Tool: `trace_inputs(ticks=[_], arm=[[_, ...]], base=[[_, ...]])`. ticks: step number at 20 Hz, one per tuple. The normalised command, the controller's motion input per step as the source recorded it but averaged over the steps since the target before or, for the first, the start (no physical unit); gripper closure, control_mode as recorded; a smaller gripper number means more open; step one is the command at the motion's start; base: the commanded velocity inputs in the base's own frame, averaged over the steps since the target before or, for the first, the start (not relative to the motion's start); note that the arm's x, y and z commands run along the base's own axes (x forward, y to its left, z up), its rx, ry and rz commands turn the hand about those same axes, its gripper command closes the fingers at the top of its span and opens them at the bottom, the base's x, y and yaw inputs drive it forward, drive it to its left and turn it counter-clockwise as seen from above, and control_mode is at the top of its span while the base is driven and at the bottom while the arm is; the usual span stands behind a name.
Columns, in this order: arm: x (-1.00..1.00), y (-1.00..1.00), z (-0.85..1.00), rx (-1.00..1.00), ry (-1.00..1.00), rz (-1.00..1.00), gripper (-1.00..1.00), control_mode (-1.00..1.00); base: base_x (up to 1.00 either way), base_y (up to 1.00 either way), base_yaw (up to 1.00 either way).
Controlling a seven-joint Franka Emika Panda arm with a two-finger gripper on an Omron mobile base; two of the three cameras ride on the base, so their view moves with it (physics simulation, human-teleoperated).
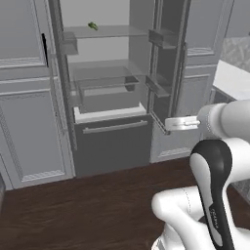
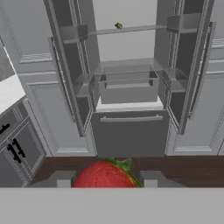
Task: Take the strawberry from the fridge and place it on top of the pancake, located on the dining counter.
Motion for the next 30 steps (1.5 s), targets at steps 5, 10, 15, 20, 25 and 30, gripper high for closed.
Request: trace_inputs(ticks=[5,10,15,20,25,30], arm=[[0.0,0.0,0.0,0.0,0.0,0.0,1.0,1.0],[0.0,0.0,0.0,0.0,0.0,0.0,1.0,1.0],[0.0,0.0,0.0,0.0,0.0,0.0,1.0,1.0],[0.0,0.0,0.0,0.0,0.0,0.0,1.0,1.0],[0.0,0.0,0.0,0.0,0.0,0.0,1.0,1.0],[0.0,0.0,0.0,0.0,0.0,0.0,1.0,1.0]], base=[[-1.0,0.16,0.01],[-1.0,0.26,0.12],[-0.95,0.58,0.35],[-0.54,0.7,0.47],[-0.25,0.75,0.55],[-0.04,0.78,0.58]])
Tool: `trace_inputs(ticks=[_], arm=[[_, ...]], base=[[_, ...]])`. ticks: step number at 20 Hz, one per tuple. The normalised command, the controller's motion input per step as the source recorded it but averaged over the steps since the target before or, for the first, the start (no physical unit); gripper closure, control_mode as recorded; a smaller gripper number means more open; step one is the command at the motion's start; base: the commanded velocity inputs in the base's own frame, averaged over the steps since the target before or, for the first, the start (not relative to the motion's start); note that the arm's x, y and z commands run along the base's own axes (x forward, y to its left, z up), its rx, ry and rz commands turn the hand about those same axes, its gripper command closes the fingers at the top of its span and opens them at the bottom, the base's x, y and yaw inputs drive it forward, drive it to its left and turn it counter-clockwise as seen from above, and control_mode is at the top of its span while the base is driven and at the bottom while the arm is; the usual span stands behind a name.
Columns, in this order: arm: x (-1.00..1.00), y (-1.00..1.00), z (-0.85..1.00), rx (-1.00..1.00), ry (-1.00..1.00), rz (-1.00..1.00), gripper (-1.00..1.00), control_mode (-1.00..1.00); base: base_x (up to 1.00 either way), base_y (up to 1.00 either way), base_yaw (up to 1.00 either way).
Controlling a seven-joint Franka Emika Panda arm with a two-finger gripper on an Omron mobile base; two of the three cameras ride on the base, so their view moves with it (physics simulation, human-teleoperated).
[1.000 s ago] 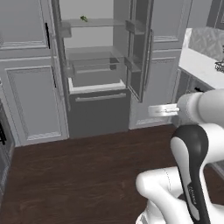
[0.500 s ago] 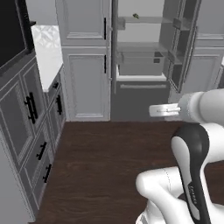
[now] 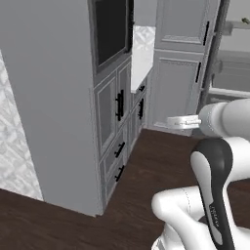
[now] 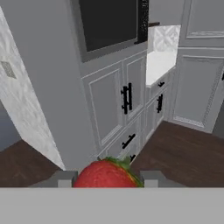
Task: Take the strawberry from the fridge and place it on top of the pancake, located on the dining counter.
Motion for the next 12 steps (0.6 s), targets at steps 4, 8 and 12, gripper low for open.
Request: trace_inputs(ticks=[4,8,12], arm=[[0.0,0.0,0.0,0.0,0.0,0.0,1.0,1.0],[0.0,0.0,0.0,0.0,0.0,0.0,1.0,1.0],[0.0,0.0,0.0,0.0,0.0,0.0,1.0,1.0]], base=[[0.24,0.55,0.55],[0.56,0.25,0.59],[0.4,0.23,0.66]])
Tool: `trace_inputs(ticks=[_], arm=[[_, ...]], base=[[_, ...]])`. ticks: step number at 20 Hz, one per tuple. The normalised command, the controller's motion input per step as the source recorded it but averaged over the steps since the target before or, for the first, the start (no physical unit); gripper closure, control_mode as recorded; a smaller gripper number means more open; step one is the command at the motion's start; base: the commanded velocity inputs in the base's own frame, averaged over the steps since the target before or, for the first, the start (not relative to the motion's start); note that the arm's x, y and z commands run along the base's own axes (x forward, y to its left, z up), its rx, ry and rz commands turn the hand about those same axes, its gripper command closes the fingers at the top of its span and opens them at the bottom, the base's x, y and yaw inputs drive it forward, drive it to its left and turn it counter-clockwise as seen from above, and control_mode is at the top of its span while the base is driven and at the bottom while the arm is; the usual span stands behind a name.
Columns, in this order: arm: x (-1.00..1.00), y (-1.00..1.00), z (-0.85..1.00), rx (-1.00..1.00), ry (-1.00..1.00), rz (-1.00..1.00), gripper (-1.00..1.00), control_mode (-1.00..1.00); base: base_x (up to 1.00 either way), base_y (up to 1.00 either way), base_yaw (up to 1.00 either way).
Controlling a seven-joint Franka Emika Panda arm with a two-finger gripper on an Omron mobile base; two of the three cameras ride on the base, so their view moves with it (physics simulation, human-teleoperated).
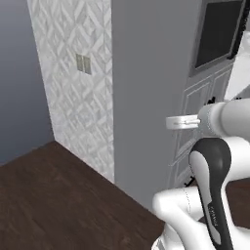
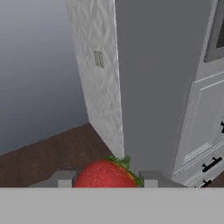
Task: Take the strawberry from the fridge and place it on top of the pancake, located on the dining counter.
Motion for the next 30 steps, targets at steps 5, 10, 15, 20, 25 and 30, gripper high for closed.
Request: trace_inputs(ticks=[5,10,15,20,25,30], arm=[[0.0,0.0,0.0,0.0,0.0,0.0,1.0,1.0],[0.0,0.0,0.0,0.0,0.0,0.0,1.0,1.0],[0.0,0.0,0.0,0.0,0.0,0.0,1.0,1.0],[0.0,0.0,0.0,0.0,0.0,0.0,1.0,1.0],[0.0,0.0,0.0,0.0,0.0,0.0,1.0,1.0],[0.0,0.0,0.0,0.0,0.0,0.0,1.0,1.0]], base=[[0.48,0.17,0.68],[0.65,0.11,0.64],[0.8,0.11,0.59],[0.91,0.04,0.52],[0.99,-0.03,0.41],[1.0,-0.01,0.41]])
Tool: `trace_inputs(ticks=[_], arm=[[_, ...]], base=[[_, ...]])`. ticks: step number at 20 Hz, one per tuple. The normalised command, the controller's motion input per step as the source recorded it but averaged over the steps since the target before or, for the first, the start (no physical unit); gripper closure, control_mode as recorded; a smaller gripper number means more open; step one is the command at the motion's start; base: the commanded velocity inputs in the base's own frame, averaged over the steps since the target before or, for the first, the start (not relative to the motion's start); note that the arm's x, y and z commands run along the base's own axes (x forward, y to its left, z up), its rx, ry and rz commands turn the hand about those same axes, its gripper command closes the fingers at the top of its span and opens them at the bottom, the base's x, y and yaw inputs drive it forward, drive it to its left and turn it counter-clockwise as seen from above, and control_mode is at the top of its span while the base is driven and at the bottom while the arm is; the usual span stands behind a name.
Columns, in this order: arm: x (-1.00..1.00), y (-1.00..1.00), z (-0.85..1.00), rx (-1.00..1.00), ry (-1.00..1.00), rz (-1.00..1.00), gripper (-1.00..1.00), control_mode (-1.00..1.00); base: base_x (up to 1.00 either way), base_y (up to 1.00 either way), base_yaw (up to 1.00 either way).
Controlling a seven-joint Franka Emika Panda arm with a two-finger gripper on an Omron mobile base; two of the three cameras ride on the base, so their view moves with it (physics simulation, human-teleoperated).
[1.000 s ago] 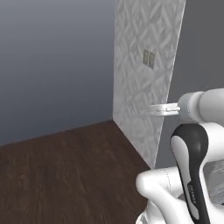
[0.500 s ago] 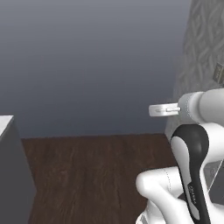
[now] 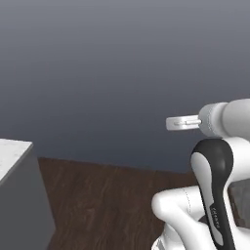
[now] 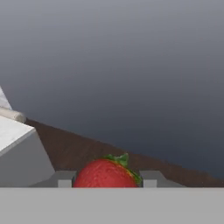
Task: Take the strawberry from the fridge and place it on top of the pancake, located on the dining counter.
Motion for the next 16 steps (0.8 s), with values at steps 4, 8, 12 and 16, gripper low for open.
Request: trace_inputs(ticks=[4,8,12,16], arm=[[0.0,0.0,0.0,0.0,0.0,0.0,1.0,1.0],[0.0,0.0,0.0,0.0,0.0,0.0,1.0,1.0],[0.0,0.0,0.0,0.0,0.0,0.0,1.0,1.0],[0.0,0.0,0.0,0.0,0.0,0.0,1.0,1.0]], base=[[1.0,0.0,0.55],[1.0,0.0,0.62],[1.0,0.0,0.64],[0.91,-0.03,0.68]])
